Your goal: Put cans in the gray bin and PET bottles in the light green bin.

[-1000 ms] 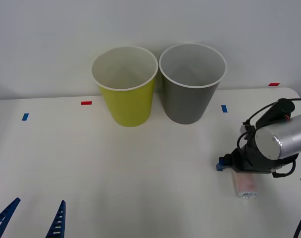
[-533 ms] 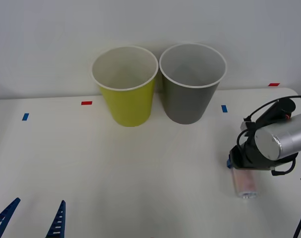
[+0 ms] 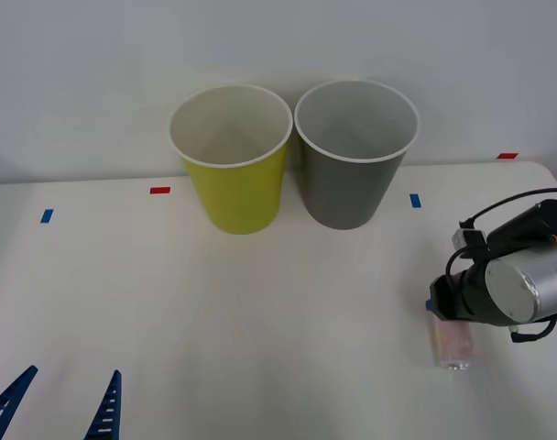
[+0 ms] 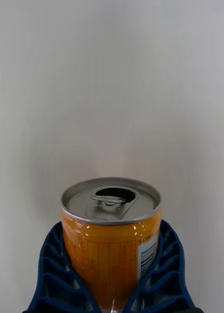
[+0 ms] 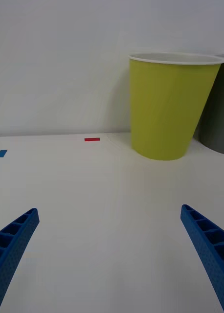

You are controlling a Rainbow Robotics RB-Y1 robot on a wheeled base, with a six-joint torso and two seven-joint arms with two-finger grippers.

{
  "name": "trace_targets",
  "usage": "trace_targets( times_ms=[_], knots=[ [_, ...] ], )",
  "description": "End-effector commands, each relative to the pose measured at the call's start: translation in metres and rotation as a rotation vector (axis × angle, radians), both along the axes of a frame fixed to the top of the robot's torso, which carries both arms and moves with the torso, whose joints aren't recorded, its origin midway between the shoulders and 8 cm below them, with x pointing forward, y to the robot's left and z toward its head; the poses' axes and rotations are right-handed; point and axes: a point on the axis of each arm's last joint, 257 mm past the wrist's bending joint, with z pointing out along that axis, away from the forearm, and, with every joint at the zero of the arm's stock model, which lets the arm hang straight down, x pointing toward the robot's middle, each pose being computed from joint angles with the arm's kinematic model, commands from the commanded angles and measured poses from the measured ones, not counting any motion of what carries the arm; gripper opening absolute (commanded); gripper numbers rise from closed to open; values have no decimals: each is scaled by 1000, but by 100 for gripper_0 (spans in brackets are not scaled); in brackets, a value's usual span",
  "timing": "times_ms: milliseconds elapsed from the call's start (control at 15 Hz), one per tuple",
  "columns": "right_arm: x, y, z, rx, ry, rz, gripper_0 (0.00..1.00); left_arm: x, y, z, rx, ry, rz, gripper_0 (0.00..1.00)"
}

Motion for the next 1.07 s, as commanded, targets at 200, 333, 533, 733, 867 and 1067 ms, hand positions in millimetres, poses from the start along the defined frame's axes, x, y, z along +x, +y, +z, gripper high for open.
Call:
trace_targets(
  times_ms=[200,333,533,733,867,1067],
  knots=[
    [-6,3,26,5,-114,16,0,0,0,0,0,0,0,100],
    [-9,2,42,-31,-183,41,0,0,0,0,0,0,0,100],
    [-6,4,66,-64,-318,69,0,0,0,0,0,0,0,100],
    [2,9,96,-98,-464,91,0,0,0,0,0,0,0,100],
    [6,10,114,-110,-524,92,0,0,0,0,0,0,0,100],
    [6,15,152,-117,-623,90,0,0,0,0,0,0,0,100]
  ],
)
